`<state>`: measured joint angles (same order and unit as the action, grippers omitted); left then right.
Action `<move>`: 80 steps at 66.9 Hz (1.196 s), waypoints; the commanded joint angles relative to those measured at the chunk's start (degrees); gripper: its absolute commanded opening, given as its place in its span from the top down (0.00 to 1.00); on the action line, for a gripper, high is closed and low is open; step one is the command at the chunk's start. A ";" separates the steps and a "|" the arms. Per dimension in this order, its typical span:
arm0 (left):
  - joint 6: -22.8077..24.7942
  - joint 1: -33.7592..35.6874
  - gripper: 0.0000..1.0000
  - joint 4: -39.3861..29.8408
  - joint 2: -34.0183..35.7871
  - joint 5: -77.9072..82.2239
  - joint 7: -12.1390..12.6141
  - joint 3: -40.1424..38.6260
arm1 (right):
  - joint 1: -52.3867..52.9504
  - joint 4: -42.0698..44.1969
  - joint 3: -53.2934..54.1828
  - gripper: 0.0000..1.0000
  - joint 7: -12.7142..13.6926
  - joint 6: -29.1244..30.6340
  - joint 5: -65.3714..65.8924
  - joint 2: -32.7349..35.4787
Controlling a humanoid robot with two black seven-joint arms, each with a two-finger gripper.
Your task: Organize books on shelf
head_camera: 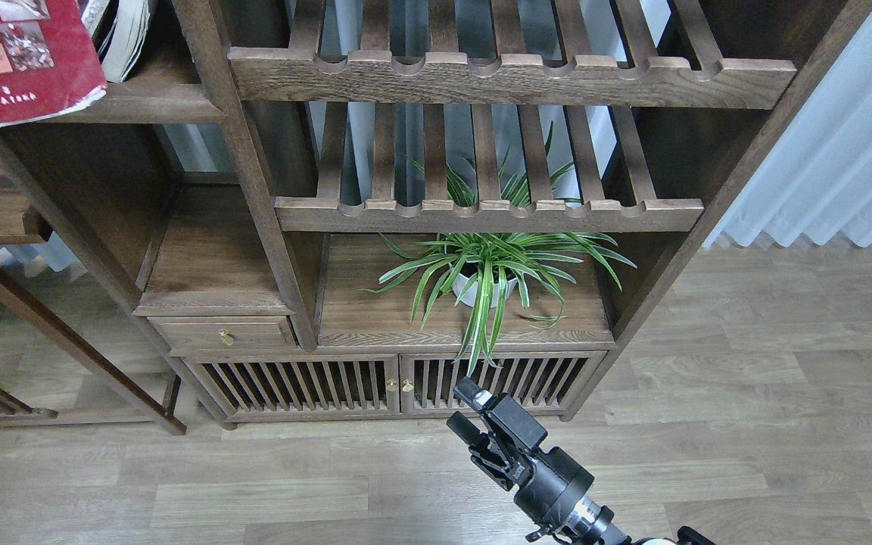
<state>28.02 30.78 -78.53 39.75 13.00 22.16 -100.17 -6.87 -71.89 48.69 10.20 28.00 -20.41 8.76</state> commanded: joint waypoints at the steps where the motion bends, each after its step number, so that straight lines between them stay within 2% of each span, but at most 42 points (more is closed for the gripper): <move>1: -0.02 4.90 0.98 3.29 1.47 3.61 0.16 1.47 | -0.16 0.00 0.00 0.00 -0.09 0.00 -0.07 0.03; 18: -0.02 16.77 0.97 14.45 2.79 9.86 0.07 11.57 | -0.33 -0.44 0.00 0.01 0.00 0.00 -0.07 0.73; 30: -0.02 26.43 0.97 21.74 2.88 9.94 -0.02 22.21 | -0.60 -0.53 0.00 0.01 -0.09 0.00 -0.07 1.17; 52: -0.02 44.54 0.97 38.97 2.27 9.86 -0.28 38.29 | -0.77 -0.71 1.06 0.01 -0.09 0.00 -0.16 1.78; 53: -0.02 46.90 0.97 41.76 1.92 9.86 -0.28 40.74 | -0.77 -0.71 1.14 0.01 -0.09 0.00 -0.24 1.78; 68: -0.02 54.39 0.97 49.78 -2.30 9.59 -0.45 48.75 | -0.77 -0.71 1.14 0.00 -0.09 0.00 -0.24 1.70; 80: -0.02 55.27 0.97 50.67 -4.85 9.59 -0.37 50.78 | -0.77 -0.79 1.23 0.01 -0.09 0.00 -0.33 1.78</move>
<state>28.00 85.76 -28.18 36.11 22.44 21.77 -50.36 -7.66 -72.61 49.85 10.11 28.00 -20.66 10.49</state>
